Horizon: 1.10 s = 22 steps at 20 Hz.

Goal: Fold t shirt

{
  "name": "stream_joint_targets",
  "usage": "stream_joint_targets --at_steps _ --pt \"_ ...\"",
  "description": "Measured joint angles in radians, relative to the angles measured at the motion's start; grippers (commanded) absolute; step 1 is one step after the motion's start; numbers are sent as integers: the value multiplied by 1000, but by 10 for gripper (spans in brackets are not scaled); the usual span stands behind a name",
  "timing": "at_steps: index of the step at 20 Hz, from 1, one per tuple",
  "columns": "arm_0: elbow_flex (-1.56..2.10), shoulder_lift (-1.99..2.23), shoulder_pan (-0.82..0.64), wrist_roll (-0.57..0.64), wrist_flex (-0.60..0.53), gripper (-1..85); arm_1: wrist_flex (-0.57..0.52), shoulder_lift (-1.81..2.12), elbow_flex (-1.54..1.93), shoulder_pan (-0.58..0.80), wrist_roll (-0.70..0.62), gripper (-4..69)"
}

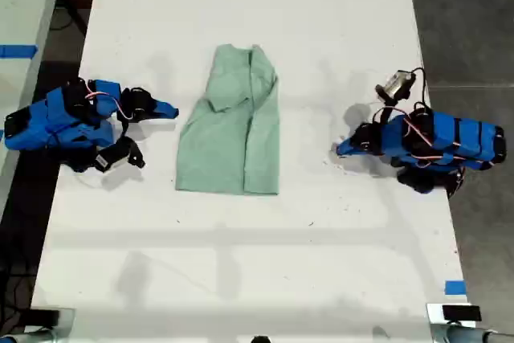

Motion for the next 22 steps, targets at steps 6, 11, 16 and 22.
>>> stream_joint_targets --at_steps 6,11,16,22 --pt "-21 0 37 21 -2 -2 32 8 0 17 -12 -16" --pt "-83 -242 43 15 -106 -1 32 8 0 18 -12 -16" --pt "-422 -1124 141 -67 -244 102 32 8 0 21 -21 -16" --pt "-583 -1388 161 -101 -144 145 32 8 0 25 -29 -16"
